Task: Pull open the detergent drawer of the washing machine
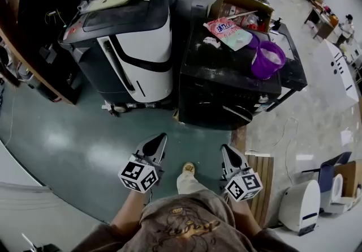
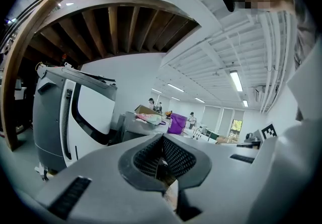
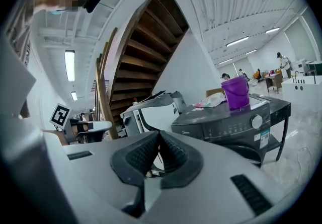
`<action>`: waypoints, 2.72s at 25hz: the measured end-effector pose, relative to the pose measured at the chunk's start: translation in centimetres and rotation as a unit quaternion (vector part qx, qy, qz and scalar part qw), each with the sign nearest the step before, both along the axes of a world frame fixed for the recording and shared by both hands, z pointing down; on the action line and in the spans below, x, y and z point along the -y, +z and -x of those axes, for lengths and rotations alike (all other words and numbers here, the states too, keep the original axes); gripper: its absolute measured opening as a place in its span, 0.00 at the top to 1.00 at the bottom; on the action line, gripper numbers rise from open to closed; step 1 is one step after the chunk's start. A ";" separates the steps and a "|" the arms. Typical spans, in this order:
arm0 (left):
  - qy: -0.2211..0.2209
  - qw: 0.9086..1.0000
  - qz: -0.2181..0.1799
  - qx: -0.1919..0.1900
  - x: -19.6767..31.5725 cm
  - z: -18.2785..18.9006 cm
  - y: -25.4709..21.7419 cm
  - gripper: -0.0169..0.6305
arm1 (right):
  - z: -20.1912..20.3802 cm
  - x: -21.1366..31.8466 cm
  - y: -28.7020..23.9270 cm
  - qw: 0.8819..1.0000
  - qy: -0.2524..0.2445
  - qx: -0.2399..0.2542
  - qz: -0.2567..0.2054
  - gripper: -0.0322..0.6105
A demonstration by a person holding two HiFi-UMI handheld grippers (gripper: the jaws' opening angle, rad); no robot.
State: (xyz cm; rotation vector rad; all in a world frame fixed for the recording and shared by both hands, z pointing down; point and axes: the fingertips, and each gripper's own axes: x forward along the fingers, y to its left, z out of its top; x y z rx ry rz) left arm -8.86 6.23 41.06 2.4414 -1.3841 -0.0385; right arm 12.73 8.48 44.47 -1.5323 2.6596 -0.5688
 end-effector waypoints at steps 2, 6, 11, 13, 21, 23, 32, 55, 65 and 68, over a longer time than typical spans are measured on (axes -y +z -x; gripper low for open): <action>-0.002 1.000 -0.002 0.000 2.2 -0.4 -0.2 0.94 | -0.6 2.2 -0.2 1.000 -0.002 0.001 -0.003 0.95; -0.004 1.000 -0.008 0.002 6.0 -1.4 -0.4 0.94 | -1.7 6.0 -0.1 1.000 -0.004 0.002 -0.006 0.95; -0.006 1.000 -0.014 0.007 9.3 -2.3 -0.6 0.94 | -2.3 9.2 0.4 1.000 -0.010 0.010 0.000 0.95; -0.007 1.000 -0.013 0.009 10.0 -2.2 -0.6 0.94 | -2.2 10.0 0.5 1.000 -0.010 0.013 0.001 0.95; 0.011 1.000 -0.018 0.009 13.0 -1.3 -0.9 0.94 | -1.4 12.3 0.3 1.000 0.008 0.014 -0.002 0.95; 0.021 1.000 -0.017 0.012 13.6 -1.0 -0.8 0.94 | -1.0 12.8 0.3 1.000 0.018 0.016 -0.005 0.95; 0.060 0.998 -0.009 0.016 16.0 0.8 -0.3 0.94 | 1.1 14.7 0.6 0.997 0.056 0.047 -0.013 0.95; 0.072 0.997 0.017 0.022 19.6 2.7 2.1 0.94 | 7.8 23.2 8.7 0.959 -0.005 0.277 0.063 0.26; 0.048 0.997 0.041 0.044 20.0 4.7 3.9 0.94 | 8.4 28.0 15.4 0.935 0.006 0.339 0.101 0.25; 0.041 0.997 0.053 0.046 20.2 4.9 4.2 0.94 | 9.4 29.5 15.3 0.927 -0.021 0.365 0.085 0.25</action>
